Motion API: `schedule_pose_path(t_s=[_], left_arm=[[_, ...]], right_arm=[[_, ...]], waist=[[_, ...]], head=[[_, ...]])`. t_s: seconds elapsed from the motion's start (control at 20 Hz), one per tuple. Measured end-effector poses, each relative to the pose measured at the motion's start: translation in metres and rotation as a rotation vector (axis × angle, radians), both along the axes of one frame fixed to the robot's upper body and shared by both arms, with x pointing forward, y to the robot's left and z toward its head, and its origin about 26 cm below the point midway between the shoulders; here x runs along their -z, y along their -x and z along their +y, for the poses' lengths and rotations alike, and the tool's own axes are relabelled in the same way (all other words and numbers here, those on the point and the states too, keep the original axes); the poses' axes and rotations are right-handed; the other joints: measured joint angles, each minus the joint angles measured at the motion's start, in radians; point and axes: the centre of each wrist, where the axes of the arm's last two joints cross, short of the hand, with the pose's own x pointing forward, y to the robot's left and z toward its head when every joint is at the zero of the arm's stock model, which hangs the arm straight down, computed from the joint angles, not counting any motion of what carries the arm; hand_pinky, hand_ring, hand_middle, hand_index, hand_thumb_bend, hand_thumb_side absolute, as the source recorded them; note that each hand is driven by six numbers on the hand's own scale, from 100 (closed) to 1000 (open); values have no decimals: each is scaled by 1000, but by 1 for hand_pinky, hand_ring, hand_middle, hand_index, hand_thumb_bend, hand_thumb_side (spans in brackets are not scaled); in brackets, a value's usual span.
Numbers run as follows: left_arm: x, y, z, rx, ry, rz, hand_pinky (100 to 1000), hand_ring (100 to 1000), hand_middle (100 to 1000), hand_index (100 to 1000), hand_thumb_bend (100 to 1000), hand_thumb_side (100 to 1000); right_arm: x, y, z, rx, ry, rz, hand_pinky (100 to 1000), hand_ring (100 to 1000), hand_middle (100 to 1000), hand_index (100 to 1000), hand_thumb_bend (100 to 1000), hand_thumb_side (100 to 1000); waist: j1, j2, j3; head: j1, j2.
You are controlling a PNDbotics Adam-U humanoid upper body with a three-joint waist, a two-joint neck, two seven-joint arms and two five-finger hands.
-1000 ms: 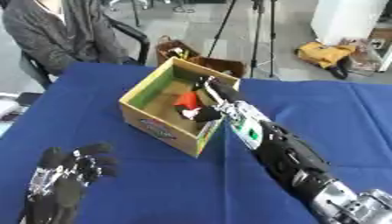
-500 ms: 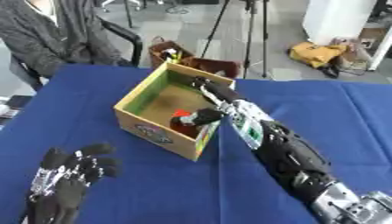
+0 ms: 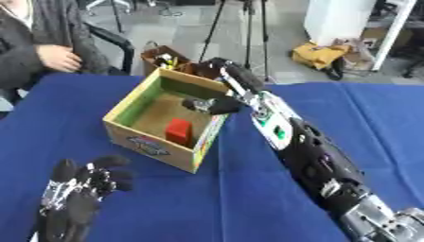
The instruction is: Pick up objects on the table and place them in the box.
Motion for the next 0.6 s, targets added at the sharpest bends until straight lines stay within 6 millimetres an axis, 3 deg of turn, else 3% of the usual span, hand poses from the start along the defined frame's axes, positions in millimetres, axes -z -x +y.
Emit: schedule_pose_path(t_s=[0.05,0.4,0.6], left_arm=[[0,0,1,-8,2,0,636,691,718,788,448,1000],[1,-2,13,-74,1,0,636,692,718,787,441,1000],[1,-2,17,-99,-2,-2,636,692,718,787,433,1000]], right_arm=[[-1,3,1,-4,-29,-19,696,749,755,855,334,770],[21,35,8,-3,-213,-53,674,741,743,854,290,771],[40,58,7,0,-299,-15,672,746,744,856,258,757]], waist=[[2,0,-12],[4,0,-96],[3,1,-116]], head=[[5,4],[41,19],[68,24]])
